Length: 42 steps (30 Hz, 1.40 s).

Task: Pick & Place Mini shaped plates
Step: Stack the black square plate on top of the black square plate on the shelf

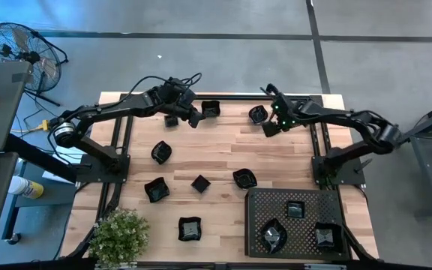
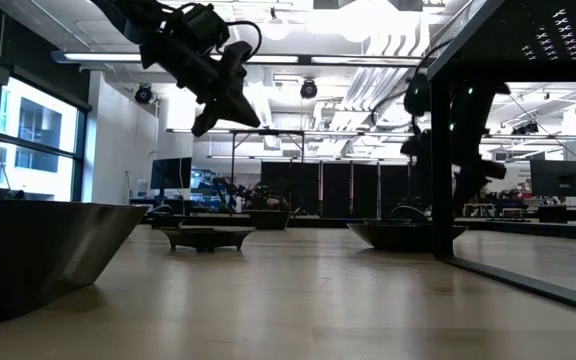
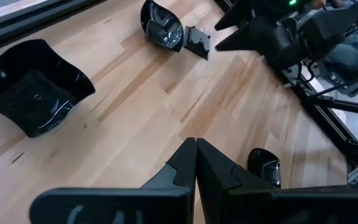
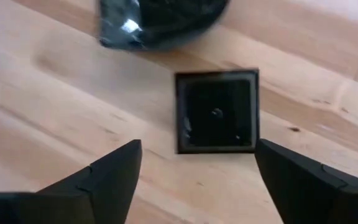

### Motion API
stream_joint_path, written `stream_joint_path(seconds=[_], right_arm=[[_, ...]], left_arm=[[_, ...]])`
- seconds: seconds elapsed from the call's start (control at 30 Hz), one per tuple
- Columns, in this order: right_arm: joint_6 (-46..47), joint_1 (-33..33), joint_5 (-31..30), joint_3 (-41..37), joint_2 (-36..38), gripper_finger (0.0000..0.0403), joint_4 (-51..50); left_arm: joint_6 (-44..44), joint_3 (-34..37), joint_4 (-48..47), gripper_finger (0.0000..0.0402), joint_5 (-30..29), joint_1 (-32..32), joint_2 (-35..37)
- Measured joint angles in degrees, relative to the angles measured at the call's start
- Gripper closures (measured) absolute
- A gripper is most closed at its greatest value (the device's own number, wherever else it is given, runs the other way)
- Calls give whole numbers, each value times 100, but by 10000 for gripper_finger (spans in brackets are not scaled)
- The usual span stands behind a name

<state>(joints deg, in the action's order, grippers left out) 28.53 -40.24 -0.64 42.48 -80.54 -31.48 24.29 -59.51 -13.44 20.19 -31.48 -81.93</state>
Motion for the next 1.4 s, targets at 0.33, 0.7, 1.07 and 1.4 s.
stream_joint_path(seconds=[0.33, 0.7, 1.07, 1.4], right_arm=[[-82, 18, -482, 0, -720, 68, 668], [-38, -29, -300, 10, -1068, 99, 884], [4, -30, -202, 5, -1013, 165, 868], [2, -25, 166, -2, -694, 182, 819]], left_arm=[[0, 0, -7, 396, -18, 0, 0], [2, 0, -21, 396, -25, 2, 0], [2, 0, -21, 396, -38, 1, 0], [2, 0, -21, 396, -34, 1, 0]])
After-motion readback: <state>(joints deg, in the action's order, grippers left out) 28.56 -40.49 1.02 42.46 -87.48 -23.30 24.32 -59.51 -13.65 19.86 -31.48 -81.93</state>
